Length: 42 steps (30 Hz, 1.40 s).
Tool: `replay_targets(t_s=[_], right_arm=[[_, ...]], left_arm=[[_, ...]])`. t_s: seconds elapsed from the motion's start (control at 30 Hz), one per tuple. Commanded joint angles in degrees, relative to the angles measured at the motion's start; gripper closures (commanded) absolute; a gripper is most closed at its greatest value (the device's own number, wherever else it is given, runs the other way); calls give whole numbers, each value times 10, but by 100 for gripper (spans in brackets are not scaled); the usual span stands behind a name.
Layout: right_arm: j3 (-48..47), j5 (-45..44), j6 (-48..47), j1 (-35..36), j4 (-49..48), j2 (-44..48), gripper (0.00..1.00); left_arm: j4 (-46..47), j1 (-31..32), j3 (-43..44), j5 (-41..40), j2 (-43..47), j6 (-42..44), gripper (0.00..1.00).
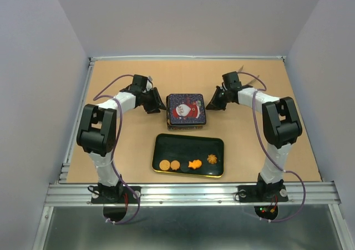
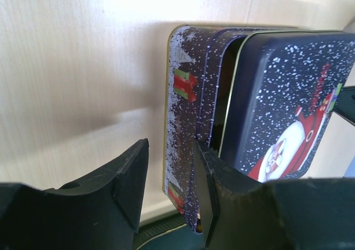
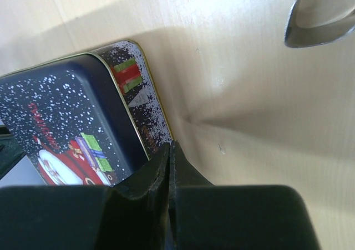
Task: Pack the cookies
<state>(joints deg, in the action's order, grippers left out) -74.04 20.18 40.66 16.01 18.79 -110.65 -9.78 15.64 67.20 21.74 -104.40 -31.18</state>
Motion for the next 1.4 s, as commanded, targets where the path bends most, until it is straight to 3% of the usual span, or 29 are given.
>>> replay_targets(t_s=[0.0, 0.97, 1.37], right_arm=[[-42, 4, -9, 13, 9, -12, 96], [-94, -10, -8, 53, 56, -29, 100], [-80, -62, -20, 50, 77, -7, 100]], left_arm=[[-6, -1, 9, 1, -8, 15, 52], [1, -2, 2, 9, -11, 18, 54], [-21, -14, 7, -21, 8, 24, 52]])
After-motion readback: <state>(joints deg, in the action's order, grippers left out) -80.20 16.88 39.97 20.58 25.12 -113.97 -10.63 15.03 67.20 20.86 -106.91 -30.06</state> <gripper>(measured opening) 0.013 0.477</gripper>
